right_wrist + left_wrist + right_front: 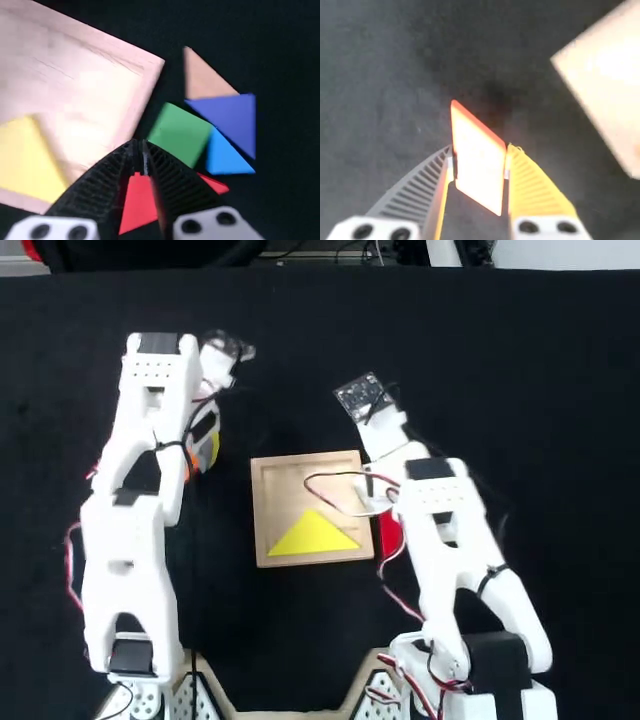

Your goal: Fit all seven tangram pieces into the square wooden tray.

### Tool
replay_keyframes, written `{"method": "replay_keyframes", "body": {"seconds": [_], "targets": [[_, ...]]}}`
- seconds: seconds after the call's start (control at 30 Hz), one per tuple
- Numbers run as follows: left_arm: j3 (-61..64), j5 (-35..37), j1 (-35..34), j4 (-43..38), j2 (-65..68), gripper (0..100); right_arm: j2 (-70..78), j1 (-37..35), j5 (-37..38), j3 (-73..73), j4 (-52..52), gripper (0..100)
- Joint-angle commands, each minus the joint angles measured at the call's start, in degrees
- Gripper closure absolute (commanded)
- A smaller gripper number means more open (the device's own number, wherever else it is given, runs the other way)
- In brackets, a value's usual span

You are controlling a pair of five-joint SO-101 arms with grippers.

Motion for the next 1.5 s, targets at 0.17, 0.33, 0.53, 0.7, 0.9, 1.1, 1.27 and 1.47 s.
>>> {"method": "replay_keyframes", "body": {"seconds": [0.17,0.33,0.53,0.7,0.9,1.1,1.27,1.47], "targets": [[30.64,30.42,16.4,-8.44,-45.01,96,-2.59,17.23,-8.53,-6.64,-0.62,98.7],[46.11,58.02,20.97,-23.21,-54.15,96,-2.59,25.85,-15.56,-7.16,-3.16,98.7],[59.12,61.19,30.9,-41.41,-56.88,95,-2.15,26.55,-16.88,-6.11,-5.63,98.7],[64.31,61.36,36.09,-55.56,-53.8,95,-2.15,25.67,-16.44,-5.93,-5.63,98.7],[64.57,68.4,36.09,-59.16,-48.44,95,-2.15,25.67,-16.44,-5.93,-5.63,98.7],[64.75,79.21,36.53,-58.9,-44.04,89,-2.07,25.67,-16.44,-5.76,-6.77,98.7],[64.84,79.38,36.62,-58.9,-43.87,89,-2.07,25.67,-16.44,-5.76,-6.77,98.7],[67.21,79.47,37.23,-59.25,-43.87,88,-2.07,25.67,-16.44,-5.76,-6.77,98.7]]}}
